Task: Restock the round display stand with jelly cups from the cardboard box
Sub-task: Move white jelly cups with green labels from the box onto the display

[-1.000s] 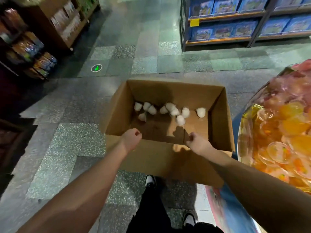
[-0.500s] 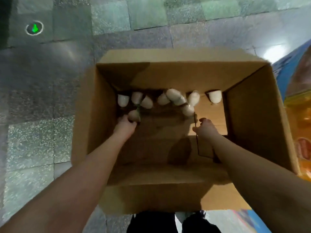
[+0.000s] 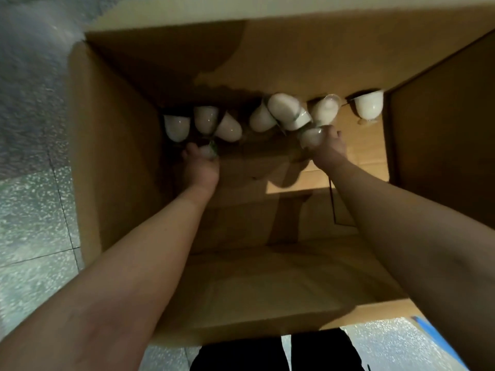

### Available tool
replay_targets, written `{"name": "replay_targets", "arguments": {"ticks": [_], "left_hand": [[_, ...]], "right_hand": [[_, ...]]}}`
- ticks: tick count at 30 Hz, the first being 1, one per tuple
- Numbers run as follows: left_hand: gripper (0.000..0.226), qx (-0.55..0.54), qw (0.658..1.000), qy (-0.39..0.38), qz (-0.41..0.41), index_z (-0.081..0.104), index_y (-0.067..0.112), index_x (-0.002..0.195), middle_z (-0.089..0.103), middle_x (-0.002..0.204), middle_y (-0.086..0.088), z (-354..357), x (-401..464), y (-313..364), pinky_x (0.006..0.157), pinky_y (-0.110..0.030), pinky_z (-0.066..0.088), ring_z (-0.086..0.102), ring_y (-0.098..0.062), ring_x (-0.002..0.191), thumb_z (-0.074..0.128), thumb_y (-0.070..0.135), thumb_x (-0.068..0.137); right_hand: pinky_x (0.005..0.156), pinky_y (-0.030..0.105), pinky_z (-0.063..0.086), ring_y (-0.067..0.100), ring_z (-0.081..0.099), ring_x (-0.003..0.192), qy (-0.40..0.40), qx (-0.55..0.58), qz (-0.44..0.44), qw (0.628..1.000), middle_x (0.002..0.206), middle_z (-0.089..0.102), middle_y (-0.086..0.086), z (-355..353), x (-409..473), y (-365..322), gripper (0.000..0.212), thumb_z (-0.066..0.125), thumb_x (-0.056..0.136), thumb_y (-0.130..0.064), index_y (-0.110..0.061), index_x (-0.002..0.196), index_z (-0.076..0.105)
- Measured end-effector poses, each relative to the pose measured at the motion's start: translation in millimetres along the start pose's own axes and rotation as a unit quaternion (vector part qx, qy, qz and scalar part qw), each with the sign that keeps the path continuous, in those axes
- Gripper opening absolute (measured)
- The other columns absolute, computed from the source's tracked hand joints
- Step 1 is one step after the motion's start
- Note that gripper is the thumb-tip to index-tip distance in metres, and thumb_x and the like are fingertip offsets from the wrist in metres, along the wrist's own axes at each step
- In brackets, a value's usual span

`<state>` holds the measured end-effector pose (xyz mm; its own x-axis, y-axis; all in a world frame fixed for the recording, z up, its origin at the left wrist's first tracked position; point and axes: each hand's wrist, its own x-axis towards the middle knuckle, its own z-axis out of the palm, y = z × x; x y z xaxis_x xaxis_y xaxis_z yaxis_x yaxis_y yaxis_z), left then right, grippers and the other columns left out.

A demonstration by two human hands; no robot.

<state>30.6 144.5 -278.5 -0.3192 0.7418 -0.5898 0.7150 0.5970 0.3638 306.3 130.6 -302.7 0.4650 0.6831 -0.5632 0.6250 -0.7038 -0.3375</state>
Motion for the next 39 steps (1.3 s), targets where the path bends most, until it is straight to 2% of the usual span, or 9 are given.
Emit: {"name": "replay_targets", "arguments": {"ticks": [9,13,15,18,23,30,34,36,39], "left_hand": [[0.055,-0.19,0.973,-0.094,-0.087,0.04,0.02,0.142,0.051,0.137,-0.008,-36,-80,9,0.1,-0.036,0.046,0.054,-0.028,0.119,0.062,0.018,0.092],[0.044,-0.274,0.946,-0.161,-0.057,0.049,0.022,0.13,0.06,0.111,0.002,-57,-150,26,0.072,-0.029,0.053,0.063,-0.016,0.094,0.066,0.023,0.09],[0.037,-0.299,0.933,-0.201,-0.022,0.053,0.023,0.124,0.064,0.111,0.001,-65,-190,41,0.07,-0.027,0.052,0.066,-0.016,0.094,0.067,0.022,0.09],[0.034,-0.306,0.919,-0.249,0.026,0.053,0.025,0.12,0.064,0.113,0.001,-70,-251,67,0.079,-0.03,0.053,0.066,-0.017,0.1,0.067,0.02,0.089],[0.035,-0.267,0.9,-0.323,0.117,0.051,0.028,0.121,0.064,0.115,0.002,-53,-352,98,0.079,-0.029,0.054,0.067,-0.019,0.099,0.066,0.02,0.091],[0.026,-0.18,0.868,-0.399,0.235,0.058,0.026,0.111,0.068,0.114,-0.002,7,-517,106,0.071,-0.03,0.053,0.068,-0.019,0.097,0.069,0.018,0.089],[0.044,-0.13,0.827,-0.466,0.286,0.058,0.02,0.12,0.069,0.114,-0.004,51,-628,91,0.074,-0.036,0.052,0.068,-0.023,0.099,0.072,0.025,0.078],[0.034,-0.114,0.809,-0.491,0.302,0.058,0.018,0.114,0.07,0.108,-0.006,75,-684,81,0.069,-0.035,0.05,0.069,-0.022,0.09,0.071,0.019,0.082],[0.038,-0.069,0.783,-0.523,0.329,0.061,0.02,0.107,0.072,0.105,-0.008,106,-767,62,0.088,-0.048,0.049,0.068,-0.03,0.098,0.075,0.023,0.073]], "right_hand": [[0.095,0.04,0.045,0.032,0.051,0.125,-0.157,-0.019,0.061,0.985,0.138,0.051,0.013,-44,-94,10,0.064,0.07,0.088,-0.027,-0.011,0.141,0.038],[0.095,0.041,0.051,0.024,0.058,0.11,-0.171,0.055,0.05,0.982,0.121,0.055,0.005,-98,-149,22,0.064,0.073,0.084,-0.029,-0.02,0.138,0.04],[0.091,0.04,0.053,0.022,0.062,0.099,-0.167,0.096,0.028,0.981,0.112,0.058,0.002,-131,-178,33,0.055,0.072,0.085,-0.031,-0.022,0.13,0.041],[0.08,0.039,0.051,0.021,0.061,0.087,-0.135,0.238,0.026,0.962,0.104,0.055,0.004,-175,-229,58,0.048,0.072,0.085,-0.025,-0.019,0.12,0.039],[0.074,0.028,0.053,0.017,0.058,0.091,-0.065,0.43,0.03,0.9,0.107,0.053,0.005,-228,-329,130,0.031,0.068,0.088,-0.011,-0.022,0.105,0.046],[0.056,0.022,0.053,0.015,0.067,0.073,0.035,0.602,0.088,0.793,0.106,0.06,0.014,-248,-493,283,0.031,0.061,0.09,0.003,-0.016,0.112,0.05],[0.072,0.027,0.048,0.017,0.059,0.087,0.111,0.612,0.099,0.777,0.113,0.058,0.011,-242,-579,382,0.037,0.06,0.09,-0.001,-0.028,0.114,0.053],[0.075,0.028,0.045,0.017,0.057,0.089,0.148,0.623,0.108,0.761,0.112,0.058,0.006,-240,-623,425,0.042,0.059,0.09,-0.002,-0.027,0.123,0.05],[0.073,0.028,0.044,0.015,0.056,0.087,0.202,0.651,0.121,0.722,0.112,0.058,0.003,-237,-684,481,0.048,0.058,0.092,-0.003,-0.025,0.132,0.044]]}}
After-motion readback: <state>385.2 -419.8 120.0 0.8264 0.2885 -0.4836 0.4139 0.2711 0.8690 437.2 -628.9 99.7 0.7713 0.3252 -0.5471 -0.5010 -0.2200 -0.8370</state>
